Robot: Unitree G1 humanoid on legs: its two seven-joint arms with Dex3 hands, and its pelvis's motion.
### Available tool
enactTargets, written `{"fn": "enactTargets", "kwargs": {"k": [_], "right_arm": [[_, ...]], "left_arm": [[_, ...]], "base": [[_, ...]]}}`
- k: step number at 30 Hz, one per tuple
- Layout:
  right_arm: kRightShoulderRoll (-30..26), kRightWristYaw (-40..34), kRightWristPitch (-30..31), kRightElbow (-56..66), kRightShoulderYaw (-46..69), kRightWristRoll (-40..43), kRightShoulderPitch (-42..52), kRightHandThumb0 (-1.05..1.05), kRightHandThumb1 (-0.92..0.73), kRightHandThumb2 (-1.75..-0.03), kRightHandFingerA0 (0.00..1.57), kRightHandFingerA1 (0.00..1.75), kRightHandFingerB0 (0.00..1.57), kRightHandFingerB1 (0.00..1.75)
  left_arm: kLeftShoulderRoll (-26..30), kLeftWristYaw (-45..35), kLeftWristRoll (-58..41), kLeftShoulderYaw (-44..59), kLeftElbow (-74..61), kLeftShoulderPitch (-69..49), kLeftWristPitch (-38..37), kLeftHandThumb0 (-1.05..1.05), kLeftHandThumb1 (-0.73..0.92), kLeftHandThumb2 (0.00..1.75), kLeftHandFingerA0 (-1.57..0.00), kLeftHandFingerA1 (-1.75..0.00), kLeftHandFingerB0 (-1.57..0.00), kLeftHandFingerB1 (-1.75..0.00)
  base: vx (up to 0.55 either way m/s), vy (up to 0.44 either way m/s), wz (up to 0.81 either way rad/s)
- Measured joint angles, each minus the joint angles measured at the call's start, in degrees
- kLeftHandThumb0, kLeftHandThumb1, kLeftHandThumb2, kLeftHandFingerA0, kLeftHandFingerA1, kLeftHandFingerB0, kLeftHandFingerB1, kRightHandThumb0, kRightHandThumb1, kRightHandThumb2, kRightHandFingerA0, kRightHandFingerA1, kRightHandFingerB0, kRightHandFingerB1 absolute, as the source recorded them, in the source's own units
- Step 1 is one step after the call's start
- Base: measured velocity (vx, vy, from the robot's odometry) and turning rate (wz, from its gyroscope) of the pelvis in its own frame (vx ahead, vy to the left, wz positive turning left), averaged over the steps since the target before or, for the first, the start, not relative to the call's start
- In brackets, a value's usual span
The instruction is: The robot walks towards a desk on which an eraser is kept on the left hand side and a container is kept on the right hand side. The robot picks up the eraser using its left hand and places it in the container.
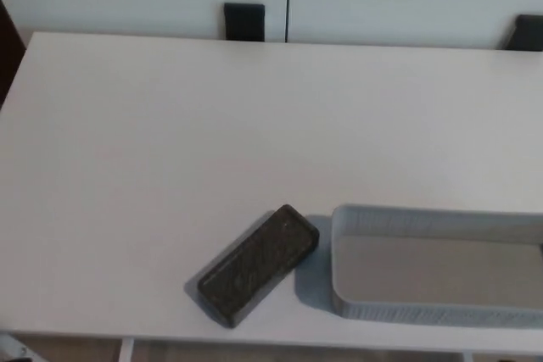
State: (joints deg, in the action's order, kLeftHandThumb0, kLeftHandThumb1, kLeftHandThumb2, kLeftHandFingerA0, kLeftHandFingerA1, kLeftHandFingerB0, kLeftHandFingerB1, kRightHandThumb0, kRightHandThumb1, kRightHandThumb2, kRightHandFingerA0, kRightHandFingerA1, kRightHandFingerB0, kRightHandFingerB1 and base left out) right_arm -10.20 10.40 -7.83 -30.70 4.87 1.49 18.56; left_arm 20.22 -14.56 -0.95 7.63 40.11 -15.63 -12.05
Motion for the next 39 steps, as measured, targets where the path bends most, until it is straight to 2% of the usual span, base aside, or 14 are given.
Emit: {"fn": "enactTargets", "kwargs": {"k": [9,19,26,27,28,32,33,34,36,37,39], "right_arm": [[-0.1,-0.1,0.0,-0.2,0.0,-0.4,-0.2,-0.17,-0.43,-0.88,0.42,0.63,0.21,0.52],[-0.2,0.0,0.1,-0.2,-0.1,-0.9,-0.3,-0.18,-0.42,-0.88,0.47,0.65,0.21,0.52],[-0.2,0.0,0.1,-0.3,-0.8,-1.3,-0.4,-0.17,-0.43,-0.88,0.45,0.64,0.20,0.52],[-0.2,0.0,0.1,-0.2,-0.9,-1.3,-0.3,-0.17,-0.43,-0.88,0.44,0.63,0.20,0.52],[-0.2,0.0,0.1,-0.2,-0.9,-1.3,-0.3,-0.17,-0.43,-0.88,0.44,0.63,0.19,0.52],[-0.2,0.0,0.2,-0.3,-1.2,-1.3,-0.4,-0.18,-0.43,-0.88,0.44,0.63,0.21,0.52],[-0.2,0.0,0.2,-0.3,-1.3,-1.3,-0.5,-0.18,-0.43,-0.88,0.44,0.63,0.21,0.52],[-0.2,0.0,0.2,-0.3,-1.4,-1.3,-0.5,-0.18,-0.43,-0.88,0.44,0.63,0.21,0.52],[-0.2,0.0,0.2,-0.3,-1.5,-1.3,-0.6,-0.18,-0.43,-0.88,0.44,0.63,0.20,0.52],[-0.2,0.0,0.2,-0.3,-1.6,-1.3,-0.6,-0.17,-0.44,-0.89,0.44,0.63,0.20,0.52],[-0.2,0.0,0.2,-0.3,-1.8,-1.3,-0.6,-0.17,-0.43,-0.88,0.43,0.63,0.20,0.52]], "left_arm": [[-0.6,-0.2,0.2,-0.9,-5.2,-2.6,0.1,-0.02,0.45,0.88,-0.25,-0.53,-0.19,-0.49],[-1.2,-0.3,0.4,-2.9,-9.9,-5.2,1.2,-0.03,0.44,0.88,-0.28,-0.54,-0.19,-0.49],[-1.3,-2.3,0.8,-7.8,-22.5,-12.4,2.2,-0.12,0.39,0.84,-0.29,-0.55,-0.15,-0.48],[-0.9,-2.8,1.1,-9.1,-24.7,-13.9,2.2,-0.14,0.40,0.85,-0.25,-0.54,-0.13,-0.47],[-0.4,-3.3,1.3,-10.2,-26.8,-15.2,2.2,-0.23,0.56,0.60,-0.30,-0.40,-0.22,-0.33],[2.5,-5.4,1.9,-13.8,-34.9,-20.3,2.1,-0.42,0.51,0.66,-0.20,-0.41,-0.15,-0.36],[3.4,-6.2,1.8,-14.3,-37.1,-21.5,2.1,-0.30,0.38,0.93,-0.09,-0.51,-0.06,-0.49],[4.4,-6.9,1.6,-14.7,-39.3,-22.5,2.1,-0.30,0.38,0.93,-0.09,-0.51,-0.06,-0.49],[6.2,-8.2,1.2,-15.2,-42.8,-24.3,2.1,-0.33,0.29,0.90,-0.08,-0.50,-0.06,-0.49],[7.3,-9.0,0.8,-15.3,-45.0,-25.2,2.1,-0.70,0.58,0.57,-0.23,-0.37,-0.16,-0.30],[9.4,-10.4,0.1,-15.3,-49.1,-27.0,2.1,-0.66,0.57,0.57,-0.20,-0.38,-0.16,-0.30]], "base": [[0.00,-0.062,0.03],[0.00,0.000,0.00],[0.00,0.000,0.00],[0.00,0.000,0.00],[0.00,0.000,0.00],[0.00,0.000,0.00],[0.00,0.000,0.00],[0.00,0.000,0.00],[0.00,0.000,0.00],[0.00,0.000,0.00],[0.00,0.000,0.00]]}}
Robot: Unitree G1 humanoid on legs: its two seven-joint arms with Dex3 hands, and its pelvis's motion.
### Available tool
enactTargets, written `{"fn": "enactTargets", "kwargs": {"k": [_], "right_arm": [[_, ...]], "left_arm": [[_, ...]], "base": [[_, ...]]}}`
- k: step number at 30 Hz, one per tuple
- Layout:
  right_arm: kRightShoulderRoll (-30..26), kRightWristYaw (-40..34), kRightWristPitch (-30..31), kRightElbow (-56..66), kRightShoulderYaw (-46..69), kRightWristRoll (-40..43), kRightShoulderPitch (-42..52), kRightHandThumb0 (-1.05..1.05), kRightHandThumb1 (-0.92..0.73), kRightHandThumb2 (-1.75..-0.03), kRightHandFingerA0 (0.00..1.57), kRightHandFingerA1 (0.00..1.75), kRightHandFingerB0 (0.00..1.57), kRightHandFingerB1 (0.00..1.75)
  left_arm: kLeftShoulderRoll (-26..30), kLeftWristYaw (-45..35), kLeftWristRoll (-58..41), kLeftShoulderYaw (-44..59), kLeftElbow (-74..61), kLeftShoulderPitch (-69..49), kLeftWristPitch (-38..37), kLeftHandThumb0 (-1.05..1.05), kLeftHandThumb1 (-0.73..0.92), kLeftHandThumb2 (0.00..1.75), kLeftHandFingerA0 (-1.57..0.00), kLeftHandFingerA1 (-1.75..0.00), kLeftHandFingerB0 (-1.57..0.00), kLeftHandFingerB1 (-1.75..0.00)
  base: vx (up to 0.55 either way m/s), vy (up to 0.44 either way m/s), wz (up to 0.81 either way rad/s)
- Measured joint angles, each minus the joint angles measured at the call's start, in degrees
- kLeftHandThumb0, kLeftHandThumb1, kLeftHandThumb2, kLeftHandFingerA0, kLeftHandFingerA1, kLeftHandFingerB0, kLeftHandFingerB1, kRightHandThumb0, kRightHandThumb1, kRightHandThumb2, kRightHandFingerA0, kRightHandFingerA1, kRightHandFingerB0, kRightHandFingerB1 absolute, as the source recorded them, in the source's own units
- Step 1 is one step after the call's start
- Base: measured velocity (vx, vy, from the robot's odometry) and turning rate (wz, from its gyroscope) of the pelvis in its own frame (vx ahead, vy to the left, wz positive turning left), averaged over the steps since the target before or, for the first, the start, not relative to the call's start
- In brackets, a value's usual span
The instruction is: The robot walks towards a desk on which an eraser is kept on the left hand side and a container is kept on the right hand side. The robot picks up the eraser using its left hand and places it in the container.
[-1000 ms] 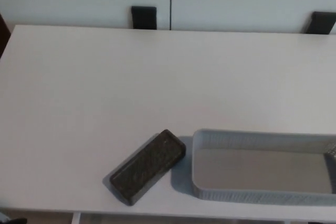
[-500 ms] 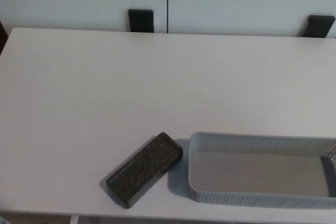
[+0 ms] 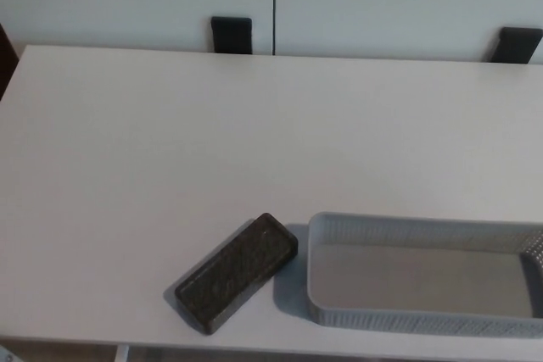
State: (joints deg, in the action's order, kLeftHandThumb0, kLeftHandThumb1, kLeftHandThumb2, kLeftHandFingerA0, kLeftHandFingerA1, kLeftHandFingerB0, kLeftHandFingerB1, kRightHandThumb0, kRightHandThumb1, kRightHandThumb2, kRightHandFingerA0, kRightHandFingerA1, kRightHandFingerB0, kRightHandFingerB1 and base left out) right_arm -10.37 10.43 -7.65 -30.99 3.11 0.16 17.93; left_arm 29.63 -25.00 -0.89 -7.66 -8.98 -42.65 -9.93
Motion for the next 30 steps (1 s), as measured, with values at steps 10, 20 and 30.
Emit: {"fn": "enactTargets", "kwargs": {"k": [10,20,30], "right_arm": [[0.0,0.0,0.0,0.0,-0.4,0.0,0.0,-0.18,-0.43,-0.88,0.44,0.63,0.20,0.52],[0.1,0.0,0.0,0.0,-0.6,0.0,-0.1,-0.18,-0.43,-0.88,0.44,0.63,0.20,0.52],[0.0,0.0,0.1,0.0,-1.0,-0.2,0.0,-0.23,-0.60,-0.57,0.56,0.54,0.35,0.41]], "left_arm": [[8.3,-7.1,-7.5,10.0,-17.3,-7.5,0.0,-0.82,0.64,0.60,-0.46,-0.46,-0.37,-0.40],[9.0,-8.8,-15.1,18.1,-27.0,-8.6,-0.1,-0.50,0.38,0.71,-0.37,-0.57,-0.30,-0.53],[7.7,-5.0,-17.5,18.3,-37.6,8.5,1.0,-0.41,0.37,0.59,-0.10,-0.38,-0.17,-0.33]], "base": [[0.00,0.000,0.00],[0.00,0.000,0.00],[0.00,0.000,0.00]]}}
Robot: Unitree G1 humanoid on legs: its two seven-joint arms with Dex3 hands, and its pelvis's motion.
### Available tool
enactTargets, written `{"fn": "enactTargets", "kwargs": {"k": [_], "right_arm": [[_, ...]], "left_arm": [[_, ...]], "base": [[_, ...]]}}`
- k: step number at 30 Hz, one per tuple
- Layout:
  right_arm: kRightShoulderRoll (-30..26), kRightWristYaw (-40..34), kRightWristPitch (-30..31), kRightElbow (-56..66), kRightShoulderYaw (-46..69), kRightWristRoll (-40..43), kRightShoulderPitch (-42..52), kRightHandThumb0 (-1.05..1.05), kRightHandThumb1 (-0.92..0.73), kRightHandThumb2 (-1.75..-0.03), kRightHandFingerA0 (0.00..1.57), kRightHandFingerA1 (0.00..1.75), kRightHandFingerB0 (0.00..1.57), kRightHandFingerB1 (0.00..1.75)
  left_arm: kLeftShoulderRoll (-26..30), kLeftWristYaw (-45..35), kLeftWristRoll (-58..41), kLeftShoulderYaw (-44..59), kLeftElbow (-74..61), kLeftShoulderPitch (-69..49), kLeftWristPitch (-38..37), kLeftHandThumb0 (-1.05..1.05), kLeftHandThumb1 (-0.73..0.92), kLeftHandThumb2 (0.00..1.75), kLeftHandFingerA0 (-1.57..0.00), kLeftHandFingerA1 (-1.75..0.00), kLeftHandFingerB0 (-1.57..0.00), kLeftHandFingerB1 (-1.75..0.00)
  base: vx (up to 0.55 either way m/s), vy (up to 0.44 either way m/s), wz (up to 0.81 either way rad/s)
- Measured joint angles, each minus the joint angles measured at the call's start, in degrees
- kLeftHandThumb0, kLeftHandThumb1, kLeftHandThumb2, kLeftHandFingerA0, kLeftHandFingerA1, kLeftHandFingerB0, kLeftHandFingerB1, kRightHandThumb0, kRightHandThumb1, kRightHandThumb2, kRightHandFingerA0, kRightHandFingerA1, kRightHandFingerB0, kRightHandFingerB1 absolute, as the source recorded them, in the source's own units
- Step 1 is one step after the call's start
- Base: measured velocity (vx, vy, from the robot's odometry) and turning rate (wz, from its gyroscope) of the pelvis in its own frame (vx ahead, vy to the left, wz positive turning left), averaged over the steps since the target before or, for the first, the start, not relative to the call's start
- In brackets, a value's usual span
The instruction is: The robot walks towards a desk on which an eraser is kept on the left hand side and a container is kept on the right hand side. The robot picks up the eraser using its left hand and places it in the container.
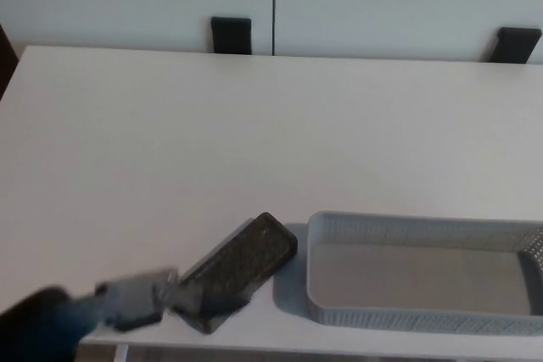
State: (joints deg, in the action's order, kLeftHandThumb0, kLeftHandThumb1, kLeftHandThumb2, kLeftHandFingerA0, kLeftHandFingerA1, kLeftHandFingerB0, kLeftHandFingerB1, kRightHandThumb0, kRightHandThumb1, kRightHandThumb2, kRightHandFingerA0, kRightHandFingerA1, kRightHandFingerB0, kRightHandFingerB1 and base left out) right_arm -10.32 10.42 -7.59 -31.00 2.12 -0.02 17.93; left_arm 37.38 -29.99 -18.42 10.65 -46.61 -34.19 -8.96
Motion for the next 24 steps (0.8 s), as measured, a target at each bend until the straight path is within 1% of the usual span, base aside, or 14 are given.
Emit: {"fn": "enactTargets", "kwargs": {"k": [1,2,3,4,5,6,7,8,9,10,11,17,18,24], "right_arm": [[0.0,0.0,0.0,0.0,-0.1,-0.1,0.0,-0.21,-0.61,-0.58,0.55,0.54,0.34,0.41],[0.0,0.0,0.0,0.0,-0.2,-0.1,0.0,-0.21,-0.61,-0.58,0.55,0.54,0.34,0.41],[0.0,-0.1,0.0,0.1,-0.3,-0.2,0.0,-0.17,-0.43,-0.88,0.42,0.62,0.22,0.53],[0.0,-0.1,0.0,0.1,-0.4,-0.2,0.0,-0.18,-0.43,-0.88,0.43,0.62,0.22,0.53],[0.0,-0.1,0.0,0.1,-0.4,-0.2,0.0,-0.17,-0.43,-0.88,0.43,0.62,0.22,0.52],[0.0,-0.1,0.0,0.1,-0.5,-0.3,0.0,-0.17,-0.43,-0.88,0.42,0.61,0.22,0.52],[0.0,-0.1,0.0,0.2,-0.6,-0.3,0.0,-0.17,-0.42,-0.87,0.43,0.61,0.22,0.52],[0.0,-0.1,0.0,0.2,-0.7,-0.3,0.0,-0.17,-0.43,-0.87,0.43,0.61,0.22,0.52],[0.0,-0.1,0.0,0.2,-0.7,-0.3,0.0,-0.17,-0.42,-0.87,0.44,0.61,0.22,0.52],[0.0,-0.1,0.0,0.2,-0.7,-0.3,0.0,-0.18,-0.42,-0.87,0.44,0.62,0.21,0.52],[0.0,-0.1,0.0,0.2,-0.8,-0.3,0.0,-0.18,-0.42,-0.88,0.45,0.62,0.21,0.52],[0.0,-0.1,0.1,0.3,-1.0,-0.3,-0.1,-0.18,-0.43,-0.88,0.46,0.63,0.22,0.52],[0.0,-0.1,0.1,0.3,-1.0,-0.3,-0.1,-0.19,-0.42,-0.87,0.46,0.63,0.22,0.52],[0.0,-0.1,0.2,0.4,-1.1,-0.3,-0.1,-0.19,-0.42,-0.87,0.47,0.63,0.22,0.52]], "left_arm": [[-0.9,0.5,1.1,-1.5,0.2,3.4,0.4,-0.20,0.29,0.82,-0.03,-0.51,0.00,-0.46],[-1.6,0.9,2.0,-2.7,0.5,5.9,0.7,-0.20,0.29,0.82,-0.03,-0.51,0.00,-0.46],[-2.2,1.2,2.8,-3.8,1.1,8.2,1.0,-0.18,0.38,0.54,-0.13,-0.40,-0.20,-0.34],[-2.8,1.5,3.7,-4.9,1.9,10.2,1.3,-0.24,0.24,0.81,-0.04,-0.52,0.00,-0.46],[-3.3,1.7,4.2,-5.6,2.5,11.5,1.6,-0.49,0.36,0.60,-0.07,-0.35,-0.14,-0.33],[-3.9,2.0,5.2,-6.8,3.5,13.5,1.9,-0.47,0.34,0.64,-0.05,-0.30,-0.11,-0.32],[-4.4,2.3,6.2,-8.0,4.8,15.5,2.2,-0.39,0.38,0.52,-0.02,-0.29,-0.13,-0.26],[-4.9,2.6,7.0,-8.9,5.9,17.0,2.5,-0.37,0.30,0.67,0.00,-0.19,-0.10,-0.31],[-5.3,2.9,7.7,-9.7,6.8,18.2,2.6,-0.36,0.29,0.67,0.00,-0.19,-0.07,-0.30],[-5.9,3.2,8.8,-10.8,8.2,19.8,3.0,-0.37,0.36,0.51,0.00,-0.16,-0.10,-0.25],[-6.3,3.5,9.6,-11.7,9.4,21.1,3.4,-0.40,0.32,0.67,0.00,-0.12,-0.09,-0.27],[-8.7,5.2,14.7,-17.0,16.0,26.5,5.8,-0.39,0.31,0.64,0.00,-0.10,-0.08,-0.23],[-9.2,5.7,15.8,-18.1,17.4,27.3,6.4,-0.41,0.32,0.61,0.00,0.00,-0.14,-0.17],[-12.5,8.3,21.0,-23.1,23.9,29.6,9.4,-0.42,0.31,0.62,0.00,-0.03,-0.11,-0.19]], "base": [[0.00,0.000,0.00],[0.00,0.000,0.00],[0.00,0.000,0.00],[0.00,0.000,0.00],[0.00,0.000,0.00],[0.00,0.000,0.00],[0.00,0.000,0.00],[0.00,0.000,0.00],[0.00,0.000,0.00],[0.00,0.000,0.00],[0.00,0.000,0.00],[0.00,0.000,0.00],[0.00,0.000,0.00],[0.00,0.000,0.00]]}}
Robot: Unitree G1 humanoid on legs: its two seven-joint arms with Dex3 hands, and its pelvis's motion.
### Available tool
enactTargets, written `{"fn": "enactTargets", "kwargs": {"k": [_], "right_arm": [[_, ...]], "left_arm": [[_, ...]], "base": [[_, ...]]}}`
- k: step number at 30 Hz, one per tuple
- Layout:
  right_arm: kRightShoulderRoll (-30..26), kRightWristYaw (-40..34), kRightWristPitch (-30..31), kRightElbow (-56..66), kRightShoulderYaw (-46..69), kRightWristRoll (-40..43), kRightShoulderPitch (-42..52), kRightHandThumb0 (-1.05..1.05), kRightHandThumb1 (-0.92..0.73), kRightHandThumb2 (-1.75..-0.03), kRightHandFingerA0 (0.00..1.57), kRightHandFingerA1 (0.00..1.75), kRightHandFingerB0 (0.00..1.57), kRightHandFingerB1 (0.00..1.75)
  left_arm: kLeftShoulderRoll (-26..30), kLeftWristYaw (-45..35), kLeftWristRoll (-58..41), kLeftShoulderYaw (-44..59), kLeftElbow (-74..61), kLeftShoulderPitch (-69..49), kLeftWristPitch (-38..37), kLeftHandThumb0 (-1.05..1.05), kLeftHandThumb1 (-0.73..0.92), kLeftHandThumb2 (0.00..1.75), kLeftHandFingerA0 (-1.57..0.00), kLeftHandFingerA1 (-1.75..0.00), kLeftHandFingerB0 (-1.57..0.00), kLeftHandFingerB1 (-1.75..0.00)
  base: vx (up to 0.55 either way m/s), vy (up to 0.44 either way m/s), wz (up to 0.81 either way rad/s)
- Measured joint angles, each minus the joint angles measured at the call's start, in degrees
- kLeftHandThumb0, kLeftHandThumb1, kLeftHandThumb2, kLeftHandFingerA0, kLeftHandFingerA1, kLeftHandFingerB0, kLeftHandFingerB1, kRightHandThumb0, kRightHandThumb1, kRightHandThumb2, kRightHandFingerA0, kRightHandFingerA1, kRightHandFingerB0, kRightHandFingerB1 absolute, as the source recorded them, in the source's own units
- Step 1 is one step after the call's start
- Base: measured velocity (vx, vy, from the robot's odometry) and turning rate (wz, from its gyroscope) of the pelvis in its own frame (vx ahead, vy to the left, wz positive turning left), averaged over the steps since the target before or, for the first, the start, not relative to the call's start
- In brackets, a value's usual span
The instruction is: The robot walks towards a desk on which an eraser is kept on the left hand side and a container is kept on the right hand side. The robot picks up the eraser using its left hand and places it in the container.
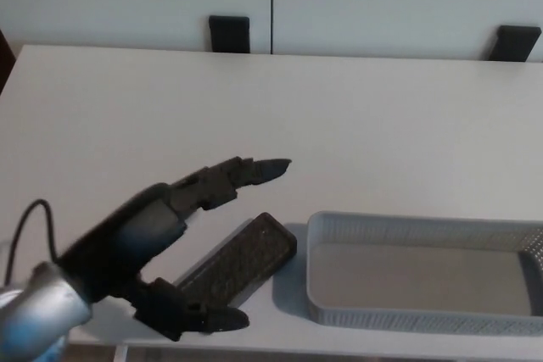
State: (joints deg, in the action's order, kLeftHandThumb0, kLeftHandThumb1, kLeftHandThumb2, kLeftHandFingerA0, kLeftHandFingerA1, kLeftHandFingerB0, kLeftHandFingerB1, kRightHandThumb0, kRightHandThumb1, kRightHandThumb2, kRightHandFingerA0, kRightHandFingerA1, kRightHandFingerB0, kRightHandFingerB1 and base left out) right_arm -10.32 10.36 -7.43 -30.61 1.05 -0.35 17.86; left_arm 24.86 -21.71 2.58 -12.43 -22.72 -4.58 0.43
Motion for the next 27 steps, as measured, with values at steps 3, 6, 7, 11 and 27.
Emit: {"fn": "enactTargets", "kwargs": {"k": [3,6,7,11,27], "right_arm": [[0.0,0.0,0.0,0.1,-0.1,-0.1,0.0,-0.19,-0.42,-0.88,0.46,0.63,0.22,0.52],[0.0,0.0,0.1,0.4,-0.2,-0.2,0.0,-0.18,-0.42,-0.87,0.48,0.64,0.23,0.52],[0.0,0.0,0.1,0.5,-0.2,-0.3,0.0,-0.18,-0.42,-0.87,0.48,0.64,0.23,0.52],[0.0,-0.1,0.1,1.0,-0.4,-0.4,0.0,-0.18,-0.42,-0.87,0.45,0.62,0.22,0.52],[0.0,-0.1,0.2,2.0,-0.6,-1.4,0.1,-0.19,-0.42,-0.87,0.46,0.63,0.23,0.52]], "left_arm": [[-1.8,1.7,2.9,-2.5,2.9,0.5,1.6,-0.44,0.31,0.61,0.00,0.00,-0.12,-0.17],[-3.8,3.3,5.4,-4.8,5.3,0.6,3.2,-0.46,0.30,0.62,0.00,0.00,-0.14,-0.19],[-4.8,4.0,6.5,-5.7,6.1,0.6,3.9,-0.47,0.31,0.62,0.00,0.00,-0.12,-0.18],[-7.2,6.1,9.9,-8.5,8.1,0.6,5.8,-0.46,0.32,0.64,0.00,-0.05,-0.10,-0.28],[-11.9,15.7,24.3,-14.1,11.5,1.4,12.6,-0.48,0.33,0.64,0.00,-0.03,-0.05,-0.22]], "base": [[0.00,0.000,0.00],[0.00,0.000,0.00],[0.00,0.000,0.00],[0.00,0.000,0.00],[0.00,0.000,0.00]]}}
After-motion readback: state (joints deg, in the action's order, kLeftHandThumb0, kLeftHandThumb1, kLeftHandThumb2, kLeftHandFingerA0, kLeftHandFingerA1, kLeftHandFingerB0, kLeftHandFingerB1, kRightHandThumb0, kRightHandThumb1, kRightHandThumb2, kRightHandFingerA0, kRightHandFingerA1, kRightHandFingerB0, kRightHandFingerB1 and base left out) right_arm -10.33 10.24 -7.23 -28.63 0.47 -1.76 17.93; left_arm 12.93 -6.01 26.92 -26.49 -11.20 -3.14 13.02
